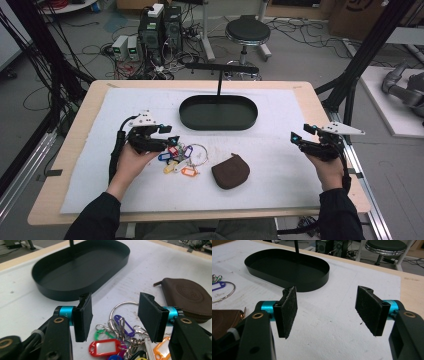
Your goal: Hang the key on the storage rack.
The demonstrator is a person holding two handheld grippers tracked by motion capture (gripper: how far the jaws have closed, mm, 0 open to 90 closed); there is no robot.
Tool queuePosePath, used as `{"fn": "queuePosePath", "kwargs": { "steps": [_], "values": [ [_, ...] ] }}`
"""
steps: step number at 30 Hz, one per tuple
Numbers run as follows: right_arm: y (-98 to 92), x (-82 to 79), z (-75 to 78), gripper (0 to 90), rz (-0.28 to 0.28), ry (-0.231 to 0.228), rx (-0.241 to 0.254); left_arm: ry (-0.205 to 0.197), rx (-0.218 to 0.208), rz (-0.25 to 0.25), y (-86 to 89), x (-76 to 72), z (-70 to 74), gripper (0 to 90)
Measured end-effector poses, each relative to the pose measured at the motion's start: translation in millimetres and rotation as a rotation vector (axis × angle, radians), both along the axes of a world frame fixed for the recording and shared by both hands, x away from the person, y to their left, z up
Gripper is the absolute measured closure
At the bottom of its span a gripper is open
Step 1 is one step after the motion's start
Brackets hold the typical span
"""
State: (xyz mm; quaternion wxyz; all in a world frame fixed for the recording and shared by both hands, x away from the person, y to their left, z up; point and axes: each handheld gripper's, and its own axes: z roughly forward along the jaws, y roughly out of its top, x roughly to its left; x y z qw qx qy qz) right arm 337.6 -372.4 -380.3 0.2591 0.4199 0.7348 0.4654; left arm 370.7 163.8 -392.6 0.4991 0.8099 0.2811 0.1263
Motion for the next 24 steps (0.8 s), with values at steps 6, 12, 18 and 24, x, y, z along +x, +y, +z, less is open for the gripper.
{"fn": "queuePosePath", "kwargs": {
  "steps": [6,12,18,24],
  "values": [
    [0.5,-0.5,-1.0,35.1,0.005,0.001,-0.004,0.0,0.012,-0.032,-14.8,7.5,-3.4,50.9],
    [0.7,-2.4,-1.9,35.1,0.007,0.006,-0.007,0.017,0.038,-0.068,-32.2,19.2,-9.4,57.8],
    [-1.0,-5.0,-2.8,35.1,0.005,0.007,-0.008,0.046,0.097,-0.086,-43.4,30.2,-19.3,63.8],
    [-2.5,-5.8,-3.0,35.2,0.004,0.005,-0.008,0.042,0.131,-0.09,-50.6,37.2,-29.1,68.2]
  ]
}}
